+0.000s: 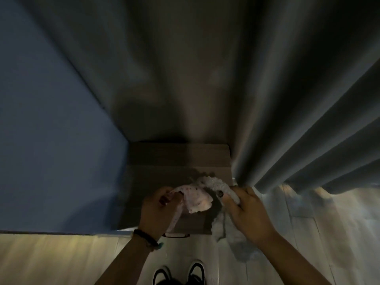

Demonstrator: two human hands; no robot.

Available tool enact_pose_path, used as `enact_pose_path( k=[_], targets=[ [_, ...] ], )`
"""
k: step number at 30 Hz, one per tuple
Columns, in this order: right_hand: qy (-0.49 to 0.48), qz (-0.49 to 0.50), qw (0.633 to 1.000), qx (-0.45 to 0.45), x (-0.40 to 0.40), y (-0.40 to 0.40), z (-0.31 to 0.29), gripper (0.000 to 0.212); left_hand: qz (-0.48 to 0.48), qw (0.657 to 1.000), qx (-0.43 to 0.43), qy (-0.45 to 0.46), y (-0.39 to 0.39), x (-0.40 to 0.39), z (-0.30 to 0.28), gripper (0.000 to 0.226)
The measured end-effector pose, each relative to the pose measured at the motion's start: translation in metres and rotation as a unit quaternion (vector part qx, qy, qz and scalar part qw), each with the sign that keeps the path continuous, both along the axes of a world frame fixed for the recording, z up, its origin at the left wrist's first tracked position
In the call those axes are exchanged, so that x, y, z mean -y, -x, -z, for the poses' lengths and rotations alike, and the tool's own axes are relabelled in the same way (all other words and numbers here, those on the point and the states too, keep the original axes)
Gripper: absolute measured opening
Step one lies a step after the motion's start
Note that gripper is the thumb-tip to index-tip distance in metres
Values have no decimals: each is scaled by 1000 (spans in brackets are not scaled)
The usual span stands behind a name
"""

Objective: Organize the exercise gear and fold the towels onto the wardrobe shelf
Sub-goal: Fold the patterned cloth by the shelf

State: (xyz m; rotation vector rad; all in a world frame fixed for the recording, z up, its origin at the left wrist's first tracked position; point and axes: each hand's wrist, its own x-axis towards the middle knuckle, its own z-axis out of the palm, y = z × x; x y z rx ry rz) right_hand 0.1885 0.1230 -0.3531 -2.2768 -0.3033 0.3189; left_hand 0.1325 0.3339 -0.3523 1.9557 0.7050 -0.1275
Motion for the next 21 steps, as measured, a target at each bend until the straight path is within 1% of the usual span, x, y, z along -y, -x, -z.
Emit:
enact_pose_path(
  k=[1, 3, 4, 6, 7, 8, 9, 11, 14, 15, 17, 18, 19, 21],
  targets=[
    [-27, -8, 1000, 11, -8, 0, -8, 20, -13, 1000, 22, -5, 6, -5, -9, 14],
    [-80, -29, 996, 17, -25, 2, -22, 24, -31, 992, 115, -43, 19, -19, -21, 18],
    [-107, -43, 993, 4, -32, 3, -29, 24, -46, 984, 162, -57, 26, -26, -27, 17],
    [-155, -79, 984, -37, -47, 6, -44, 23, -67, 969, 231, -59, 41, -38, -41, 5],
    [-170, -99, 979, -53, -55, 8, -50, 22, -81, 959, 268, -47, 47, -43, -46, 12],
    [-181, -120, 974, -67, -64, 11, -57, 22, -102, 952, 287, -26, 55, -47, -49, 14],
    [-190, -142, 968, -82, -73, 14, -65, 21, -131, 945, 300, 16, 62, -53, -54, 17],
    [-205, -179, 956, -106, -97, 22, -81, 19, -180, 937, 291, 63, 79, -67, -62, 23],
    [-199, -225, 947, -111, -140, 39, -100, 21, -205, 937, 278, 55, 106, -102, -68, 28],
    [-198, -239, 945, -108, -156, 46, -104, 25, -217, 930, 293, 53, 113, -115, -70, 26],
    [-200, -264, 937, -107, -187, 60, -109, 39, -226, 914, 335, 37, 132, -140, -73, 7],
    [-198, -277, 933, -113, -203, 67, -109, 42, -226, 910, 345, 32, 141, -152, -74, 19],
    [-193, -292, 929, -119, -219, 74, -110, 37, -224, 909, 349, 39, 152, -165, -75, 32],
    [-170, -332, 919, -131, -251, 89, -110, 19, -229, 913, 332, 67, 175, -189, -76, 44]
  ],
)
